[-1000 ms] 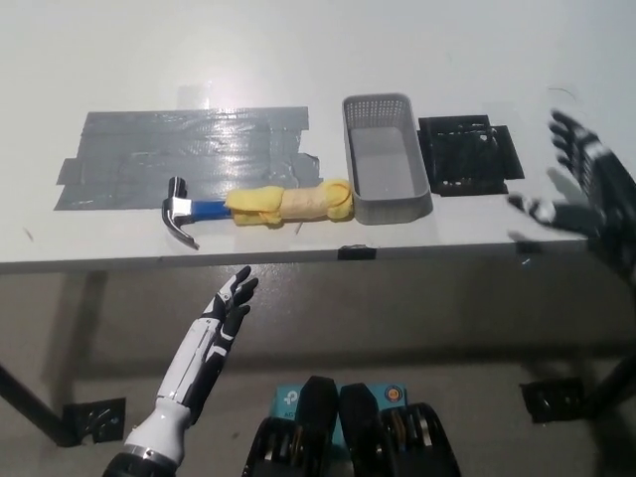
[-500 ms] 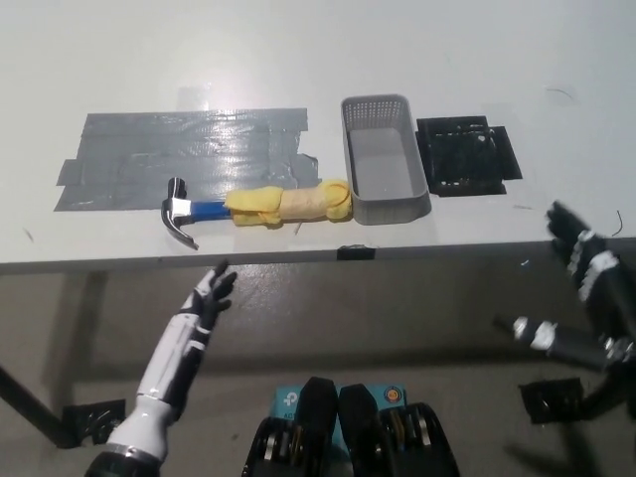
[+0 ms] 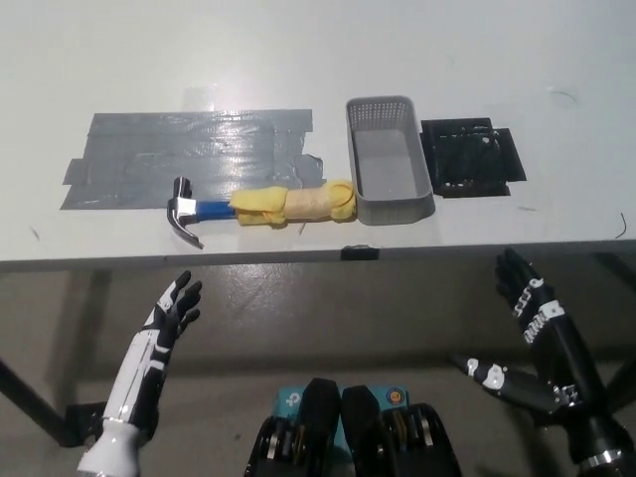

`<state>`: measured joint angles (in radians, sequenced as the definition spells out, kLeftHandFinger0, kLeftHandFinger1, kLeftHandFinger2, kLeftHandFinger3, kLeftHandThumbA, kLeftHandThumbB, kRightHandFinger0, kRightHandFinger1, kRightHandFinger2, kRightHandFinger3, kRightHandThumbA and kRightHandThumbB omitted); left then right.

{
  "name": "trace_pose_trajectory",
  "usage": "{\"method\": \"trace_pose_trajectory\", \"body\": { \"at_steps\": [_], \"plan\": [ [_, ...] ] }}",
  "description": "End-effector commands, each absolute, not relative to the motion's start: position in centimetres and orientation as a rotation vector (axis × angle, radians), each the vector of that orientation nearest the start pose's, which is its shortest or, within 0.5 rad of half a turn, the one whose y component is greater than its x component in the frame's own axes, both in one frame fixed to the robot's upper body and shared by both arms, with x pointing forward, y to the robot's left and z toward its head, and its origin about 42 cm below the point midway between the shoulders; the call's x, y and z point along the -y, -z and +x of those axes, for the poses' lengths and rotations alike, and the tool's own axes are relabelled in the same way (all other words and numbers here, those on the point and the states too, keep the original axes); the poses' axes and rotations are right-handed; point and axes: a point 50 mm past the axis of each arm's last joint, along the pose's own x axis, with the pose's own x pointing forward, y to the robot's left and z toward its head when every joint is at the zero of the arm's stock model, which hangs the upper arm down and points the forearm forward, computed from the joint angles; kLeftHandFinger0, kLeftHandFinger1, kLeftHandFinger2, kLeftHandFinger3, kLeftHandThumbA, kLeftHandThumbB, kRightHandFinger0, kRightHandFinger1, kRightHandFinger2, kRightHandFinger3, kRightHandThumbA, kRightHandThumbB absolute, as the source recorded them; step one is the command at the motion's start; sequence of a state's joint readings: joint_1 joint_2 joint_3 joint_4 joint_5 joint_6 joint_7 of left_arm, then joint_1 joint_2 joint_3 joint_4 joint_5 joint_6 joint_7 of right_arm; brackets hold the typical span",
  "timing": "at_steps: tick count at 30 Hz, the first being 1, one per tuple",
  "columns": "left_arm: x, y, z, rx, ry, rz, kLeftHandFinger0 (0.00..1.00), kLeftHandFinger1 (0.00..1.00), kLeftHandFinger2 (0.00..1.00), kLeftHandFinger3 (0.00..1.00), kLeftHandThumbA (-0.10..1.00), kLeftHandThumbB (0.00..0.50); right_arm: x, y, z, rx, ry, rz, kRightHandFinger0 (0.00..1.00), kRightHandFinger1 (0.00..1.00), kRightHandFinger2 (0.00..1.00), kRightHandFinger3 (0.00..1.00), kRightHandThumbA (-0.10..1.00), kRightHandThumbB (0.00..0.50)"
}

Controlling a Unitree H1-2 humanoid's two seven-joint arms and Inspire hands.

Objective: The robot picks the hammer placed on top of the gray container with right hand and places it on the grey area of the desk

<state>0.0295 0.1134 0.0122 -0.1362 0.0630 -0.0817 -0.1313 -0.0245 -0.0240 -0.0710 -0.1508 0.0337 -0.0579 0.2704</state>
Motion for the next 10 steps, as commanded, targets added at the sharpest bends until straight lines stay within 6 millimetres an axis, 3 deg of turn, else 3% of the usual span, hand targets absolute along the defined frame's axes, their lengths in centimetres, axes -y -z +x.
{"method": "trace_pose_trajectory", "body": {
  "at_steps": [1,10],
  "plan": [
    [-24.75,-14.70,27.16,0.255,0.118,0.193,1.00,1.00,1.00,1.00,1.00,0.068,21.99,-15.49,28.97,0.330,-0.191,-0.017,1.00,1.00,1.00,1.00,0.90,0.154],
    [-24.65,-15.37,27.59,0.272,0.124,0.198,1.00,1.00,1.00,1.00,1.00,0.060,22.35,-15.42,29.39,0.349,-0.202,-0.056,1.00,1.00,1.00,1.00,0.87,0.142]
  ]
}}
